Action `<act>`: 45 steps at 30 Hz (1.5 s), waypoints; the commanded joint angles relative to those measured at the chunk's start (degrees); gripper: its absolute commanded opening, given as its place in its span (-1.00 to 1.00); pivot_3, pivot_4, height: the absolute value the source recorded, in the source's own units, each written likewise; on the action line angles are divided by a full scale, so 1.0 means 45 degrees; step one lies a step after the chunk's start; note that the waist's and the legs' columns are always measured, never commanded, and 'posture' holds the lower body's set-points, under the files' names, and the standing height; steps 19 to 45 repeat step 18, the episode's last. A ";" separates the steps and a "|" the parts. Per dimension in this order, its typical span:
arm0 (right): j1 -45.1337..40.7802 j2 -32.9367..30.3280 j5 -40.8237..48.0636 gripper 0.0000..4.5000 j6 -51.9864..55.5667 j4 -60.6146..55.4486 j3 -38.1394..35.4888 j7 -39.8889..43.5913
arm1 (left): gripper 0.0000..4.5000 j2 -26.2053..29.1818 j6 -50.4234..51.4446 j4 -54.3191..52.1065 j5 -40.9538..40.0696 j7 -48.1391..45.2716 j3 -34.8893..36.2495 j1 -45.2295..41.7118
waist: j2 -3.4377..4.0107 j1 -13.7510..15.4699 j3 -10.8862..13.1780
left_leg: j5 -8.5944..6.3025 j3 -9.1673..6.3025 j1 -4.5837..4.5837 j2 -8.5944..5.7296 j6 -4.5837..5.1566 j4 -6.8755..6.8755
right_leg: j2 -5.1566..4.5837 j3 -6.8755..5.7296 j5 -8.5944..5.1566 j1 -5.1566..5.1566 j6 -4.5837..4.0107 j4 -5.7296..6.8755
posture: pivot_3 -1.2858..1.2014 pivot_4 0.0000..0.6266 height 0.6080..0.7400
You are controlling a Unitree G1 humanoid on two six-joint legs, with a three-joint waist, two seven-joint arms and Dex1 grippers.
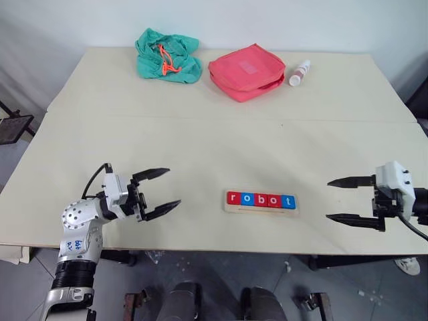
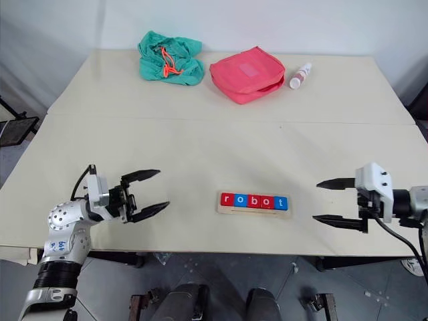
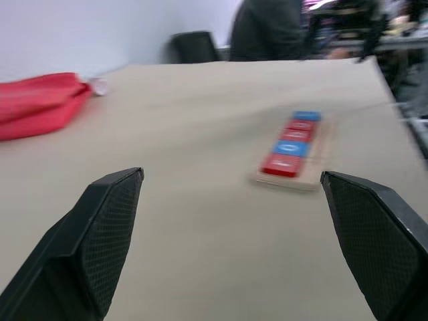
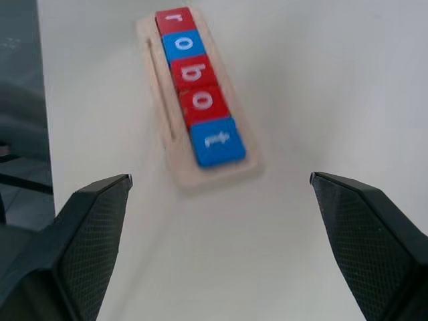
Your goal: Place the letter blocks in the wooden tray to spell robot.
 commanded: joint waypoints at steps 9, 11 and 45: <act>0.0261 -0.1362 0.4222 0.98 -0.3453 0.2996 0.2158 0.0911 | 1.00 0.0853 0.0434 0.0796 -0.1502 -0.2656 0.0792 -0.0219 | 0.0003 -0.0047 0.0001 | 0.0000 0.0000 0.0000 0.0002 0.0000 -0.0006 | -0.0002 -0.0017 0.0000 -0.0002 0.0000 -0.0002 | 0.03 -0.52 1.00; 0.0292 -0.1588 0.4587 0.98 -0.3677 0.3141 0.2590 0.0911 | 1.00 0.0893 0.0577 0.0879 -0.1526 -0.2723 0.0869 -0.0280 | 0.0002 -0.0004 0.0001 | -0.0001 -0.0003 -0.0002 0.0002 0.0000 -0.0001 | -0.0004 -0.0017 0.0000 0.0000 0.0000 -0.0003 | 0.03 -0.52 1.00; 0.0106 -0.1798 0.5776 0.98 -0.3588 0.3125 0.3172 0.0911 | 1.00 0.0595 0.0226 0.1278 -0.1907 -0.3200 0.1170 -0.0795 | 0.0002 0.0030 0.0001 | -0.0001 -0.0013 -0.0008 0.0003 0.0000 0.0014 | -0.0003 -0.0025 0.0000 0.0009 0.0000 -0.0004 | 0.03 -0.52 1.00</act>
